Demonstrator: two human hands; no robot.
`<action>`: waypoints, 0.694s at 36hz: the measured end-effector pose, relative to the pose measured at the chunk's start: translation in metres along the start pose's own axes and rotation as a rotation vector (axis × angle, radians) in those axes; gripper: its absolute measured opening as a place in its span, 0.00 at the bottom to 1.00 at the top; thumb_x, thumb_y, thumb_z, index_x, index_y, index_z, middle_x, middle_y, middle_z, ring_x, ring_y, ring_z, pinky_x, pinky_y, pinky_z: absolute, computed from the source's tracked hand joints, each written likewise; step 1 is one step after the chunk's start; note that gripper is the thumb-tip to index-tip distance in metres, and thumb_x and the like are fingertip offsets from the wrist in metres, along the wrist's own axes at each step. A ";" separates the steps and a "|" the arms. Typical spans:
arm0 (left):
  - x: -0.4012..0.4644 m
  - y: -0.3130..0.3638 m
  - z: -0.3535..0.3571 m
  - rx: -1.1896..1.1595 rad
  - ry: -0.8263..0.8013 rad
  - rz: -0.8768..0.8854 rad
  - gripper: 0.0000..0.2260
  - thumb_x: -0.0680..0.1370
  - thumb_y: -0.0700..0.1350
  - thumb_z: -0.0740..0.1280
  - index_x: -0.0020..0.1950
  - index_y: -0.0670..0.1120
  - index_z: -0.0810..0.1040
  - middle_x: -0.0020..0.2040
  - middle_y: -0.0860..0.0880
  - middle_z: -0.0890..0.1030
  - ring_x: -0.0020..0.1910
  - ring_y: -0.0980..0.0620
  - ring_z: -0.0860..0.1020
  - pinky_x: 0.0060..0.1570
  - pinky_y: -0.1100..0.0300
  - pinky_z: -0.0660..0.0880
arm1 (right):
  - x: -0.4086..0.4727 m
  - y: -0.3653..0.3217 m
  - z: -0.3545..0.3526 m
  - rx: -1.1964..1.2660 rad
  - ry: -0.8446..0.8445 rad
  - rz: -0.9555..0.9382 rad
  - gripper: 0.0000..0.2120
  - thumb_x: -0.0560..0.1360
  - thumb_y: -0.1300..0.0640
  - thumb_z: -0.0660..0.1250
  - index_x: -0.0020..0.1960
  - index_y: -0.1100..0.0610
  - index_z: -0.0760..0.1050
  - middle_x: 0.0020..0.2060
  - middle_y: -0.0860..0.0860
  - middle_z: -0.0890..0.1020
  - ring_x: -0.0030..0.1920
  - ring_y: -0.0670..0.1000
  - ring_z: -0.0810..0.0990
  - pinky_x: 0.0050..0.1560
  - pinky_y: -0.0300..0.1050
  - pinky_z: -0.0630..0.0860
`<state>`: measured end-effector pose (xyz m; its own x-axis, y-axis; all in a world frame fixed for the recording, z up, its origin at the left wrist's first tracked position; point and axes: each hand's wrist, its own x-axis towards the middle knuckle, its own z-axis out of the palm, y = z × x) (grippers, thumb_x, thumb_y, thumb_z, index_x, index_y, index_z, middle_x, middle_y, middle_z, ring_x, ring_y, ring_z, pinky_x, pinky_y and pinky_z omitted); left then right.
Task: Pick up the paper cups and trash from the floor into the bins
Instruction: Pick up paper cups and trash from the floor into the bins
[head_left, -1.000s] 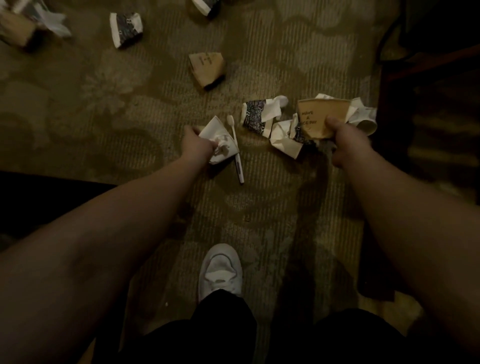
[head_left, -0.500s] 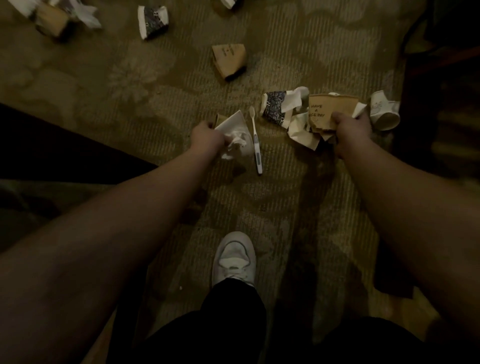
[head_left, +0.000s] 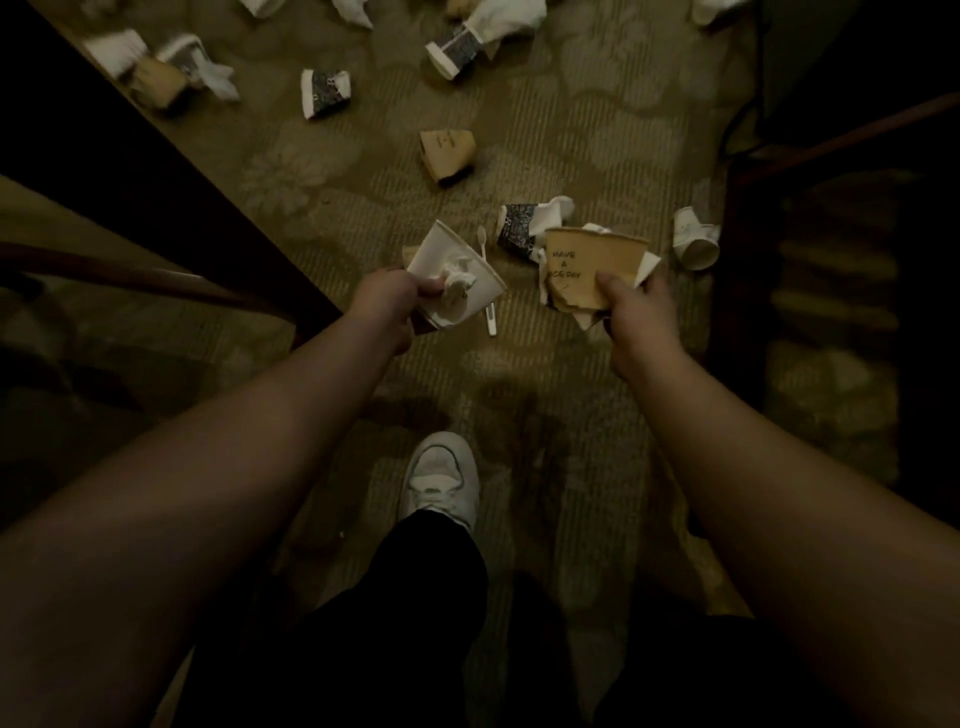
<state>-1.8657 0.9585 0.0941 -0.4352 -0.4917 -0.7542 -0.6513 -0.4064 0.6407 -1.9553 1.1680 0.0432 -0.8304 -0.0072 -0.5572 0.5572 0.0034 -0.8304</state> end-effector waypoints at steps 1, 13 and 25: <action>-0.009 -0.002 -0.002 -0.002 -0.002 0.000 0.18 0.77 0.34 0.68 0.67 0.36 0.74 0.43 0.46 0.77 0.38 0.51 0.76 0.23 0.61 0.74 | -0.007 0.000 -0.003 -0.020 -0.017 -0.011 0.19 0.77 0.57 0.70 0.67 0.51 0.72 0.57 0.49 0.82 0.55 0.51 0.82 0.54 0.49 0.80; -0.120 0.003 -0.037 0.203 0.068 0.068 0.18 0.76 0.40 0.72 0.64 0.37 0.75 0.47 0.45 0.80 0.41 0.47 0.81 0.38 0.54 0.81 | -0.099 -0.020 -0.028 -0.112 -0.128 -0.087 0.23 0.79 0.58 0.68 0.72 0.55 0.67 0.59 0.51 0.79 0.55 0.50 0.80 0.46 0.42 0.79; -0.213 0.031 -0.030 0.194 -0.033 0.060 0.20 0.78 0.38 0.69 0.69 0.41 0.71 0.52 0.47 0.75 0.36 0.48 0.73 0.26 0.51 0.72 | -0.197 -0.065 -0.074 -0.143 -0.005 -0.033 0.24 0.79 0.58 0.68 0.73 0.55 0.65 0.58 0.49 0.77 0.55 0.49 0.79 0.41 0.38 0.77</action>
<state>-1.7749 1.0277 0.2788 -0.4951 -0.4837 -0.7218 -0.7296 -0.2198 0.6477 -1.8280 1.2432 0.2069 -0.8480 -0.0151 -0.5297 0.5223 0.1451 -0.8403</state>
